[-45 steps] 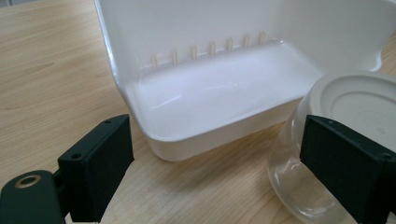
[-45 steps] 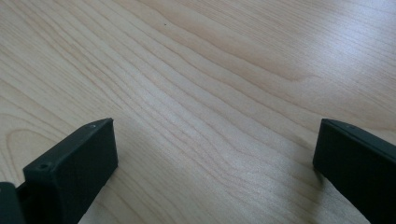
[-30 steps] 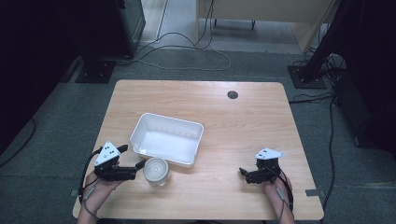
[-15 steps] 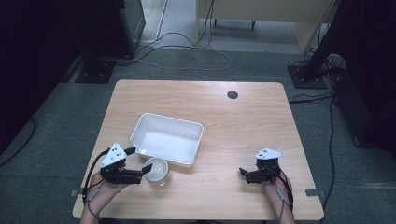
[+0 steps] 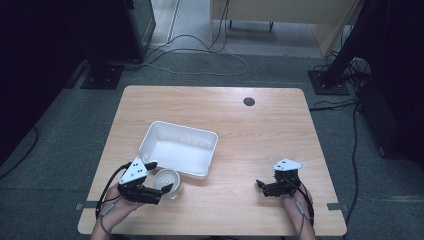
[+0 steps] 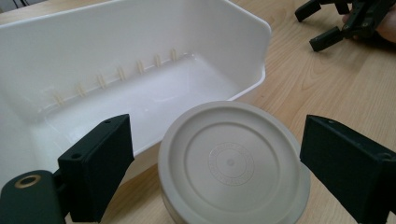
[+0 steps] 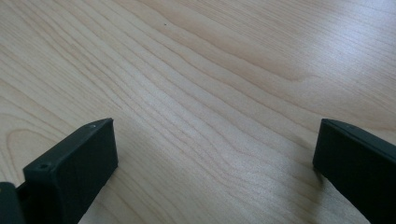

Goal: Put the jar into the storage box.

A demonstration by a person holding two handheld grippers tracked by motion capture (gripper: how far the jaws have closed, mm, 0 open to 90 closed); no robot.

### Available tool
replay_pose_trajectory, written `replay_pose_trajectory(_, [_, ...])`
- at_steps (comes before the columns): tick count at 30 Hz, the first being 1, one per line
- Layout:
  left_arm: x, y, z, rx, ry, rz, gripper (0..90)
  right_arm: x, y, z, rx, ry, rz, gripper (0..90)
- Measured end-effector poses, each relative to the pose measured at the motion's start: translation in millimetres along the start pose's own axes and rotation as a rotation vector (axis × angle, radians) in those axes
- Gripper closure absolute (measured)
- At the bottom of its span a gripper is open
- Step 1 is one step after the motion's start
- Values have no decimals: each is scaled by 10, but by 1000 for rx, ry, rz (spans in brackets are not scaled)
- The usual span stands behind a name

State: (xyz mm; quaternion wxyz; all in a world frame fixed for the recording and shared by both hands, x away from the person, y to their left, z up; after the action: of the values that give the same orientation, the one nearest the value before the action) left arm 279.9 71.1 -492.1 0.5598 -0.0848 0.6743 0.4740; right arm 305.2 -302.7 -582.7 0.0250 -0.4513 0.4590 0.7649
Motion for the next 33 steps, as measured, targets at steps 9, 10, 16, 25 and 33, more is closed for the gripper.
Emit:
replay_pose_trajectory(9, [61,-100,-101,14,-50,32,95,0,0,0,0,0,0,0])
replay_pose_trajectory(10, [72,-114,-107,12,-56,33,95,0,0,0,0,0,0,0])
replay_pose_trajectory(16, [136,-174,-120,1,-94,51,95,0,0,0,0,0,0,0])
replay_pose_trajectory(25, [247,-279,-128,20,-98,67,95,0,0,0,0,0,0,0])
replay_pose_trajectory(33, [344,-366,-135,36,-110,76,95,0,0,0,0,0,0,0])
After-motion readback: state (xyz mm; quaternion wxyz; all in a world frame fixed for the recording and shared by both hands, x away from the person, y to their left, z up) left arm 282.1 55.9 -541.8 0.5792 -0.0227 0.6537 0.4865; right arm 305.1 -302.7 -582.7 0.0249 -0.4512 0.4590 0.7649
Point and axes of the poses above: each handheld gripper's, and its own axes: y roughly backward along the jaws, x roughly out of its underside, z roughly to its left, the point moved 8 cm from there along -y, roughly forward along the jaws, and after that the axes turned 13 degrees about -x, right-handed, at the moved point
